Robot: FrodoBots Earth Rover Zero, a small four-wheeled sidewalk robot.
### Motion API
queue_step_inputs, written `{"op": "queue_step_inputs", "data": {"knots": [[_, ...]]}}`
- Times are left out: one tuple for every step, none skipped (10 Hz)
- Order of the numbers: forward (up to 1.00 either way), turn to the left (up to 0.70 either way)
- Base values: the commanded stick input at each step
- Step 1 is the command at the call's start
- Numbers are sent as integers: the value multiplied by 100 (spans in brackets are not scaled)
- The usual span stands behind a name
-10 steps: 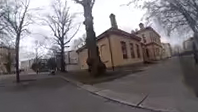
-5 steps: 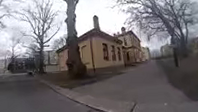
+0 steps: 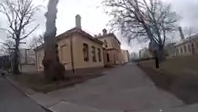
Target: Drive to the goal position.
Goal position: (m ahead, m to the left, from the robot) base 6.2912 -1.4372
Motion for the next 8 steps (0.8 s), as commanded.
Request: {"op": "queue_step_inputs", "data": {"knots": [[70,0],[70,0],[70,0],[70,0],[70,0],[70,0],[70,0],[70,0]]}}
